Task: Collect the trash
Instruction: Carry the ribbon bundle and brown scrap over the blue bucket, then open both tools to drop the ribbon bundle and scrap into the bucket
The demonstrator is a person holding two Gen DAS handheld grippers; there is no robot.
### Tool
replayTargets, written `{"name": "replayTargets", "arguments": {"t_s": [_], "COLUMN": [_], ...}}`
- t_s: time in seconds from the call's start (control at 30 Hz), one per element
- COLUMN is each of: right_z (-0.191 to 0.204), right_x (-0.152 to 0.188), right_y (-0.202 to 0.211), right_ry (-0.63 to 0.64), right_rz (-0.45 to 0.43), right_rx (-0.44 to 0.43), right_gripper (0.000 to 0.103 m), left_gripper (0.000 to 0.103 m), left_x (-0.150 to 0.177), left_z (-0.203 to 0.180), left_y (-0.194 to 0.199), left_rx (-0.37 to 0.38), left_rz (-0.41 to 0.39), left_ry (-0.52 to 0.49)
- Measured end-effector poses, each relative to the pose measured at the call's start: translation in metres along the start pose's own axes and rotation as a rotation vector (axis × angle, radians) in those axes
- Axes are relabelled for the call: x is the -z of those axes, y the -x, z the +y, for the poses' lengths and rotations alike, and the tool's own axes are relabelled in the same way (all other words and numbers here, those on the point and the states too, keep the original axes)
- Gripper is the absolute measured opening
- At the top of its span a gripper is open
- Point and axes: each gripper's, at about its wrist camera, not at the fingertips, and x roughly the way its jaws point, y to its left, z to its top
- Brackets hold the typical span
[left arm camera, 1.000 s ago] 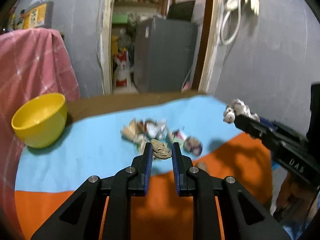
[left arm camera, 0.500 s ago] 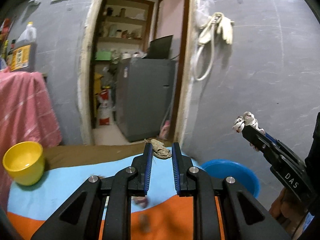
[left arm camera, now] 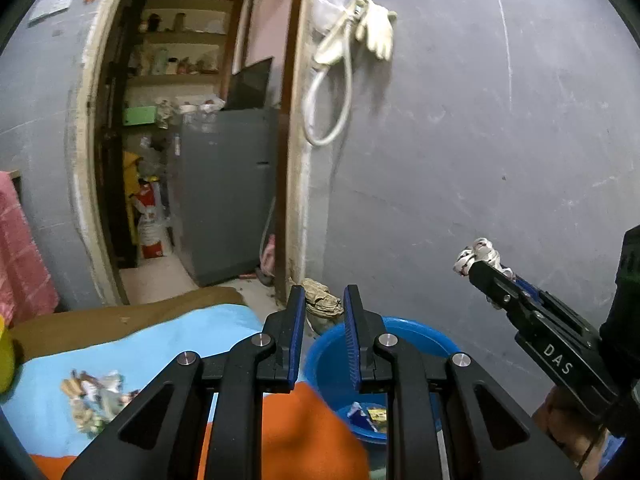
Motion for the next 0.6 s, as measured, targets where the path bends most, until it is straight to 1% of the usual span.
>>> {"name": "replayTargets", "arguments": {"t_s": [0.2, 0.3, 0.5, 0.6], "right_z": [-0.036, -0.047, -0.065, -0.068], "right_x": [0.009, 0.014, 0.026, 0.028], "right_y": [-0.002, -0.007, -0.015, -0.019], "right_ry": [-0.063, -0.084, -0.135, -0.147], "right_rz": [0.071, 0.115, 0.195, 0.22], "right_rx": [0.062, 0.084, 0.097, 0.096], "right_gripper": [0.023, 0.023, 0.024, 0.025], "left_gripper": [0.016, 0.016, 0.016, 0.016], "left_x": [0.007, 0.012, 0.025, 0.03], "left_z": [-0.021, -0.025, -0.03, -0.035], "left_y": [-0.029, -0.048, -0.084, -0.096], "left_rx": [0.026, 0.042, 0.064, 0.07], "left_rz": [0.072, 0.132, 0.238, 0.281], "left_ry": [-0.014, -0.006, 0.027, 0.034]}}
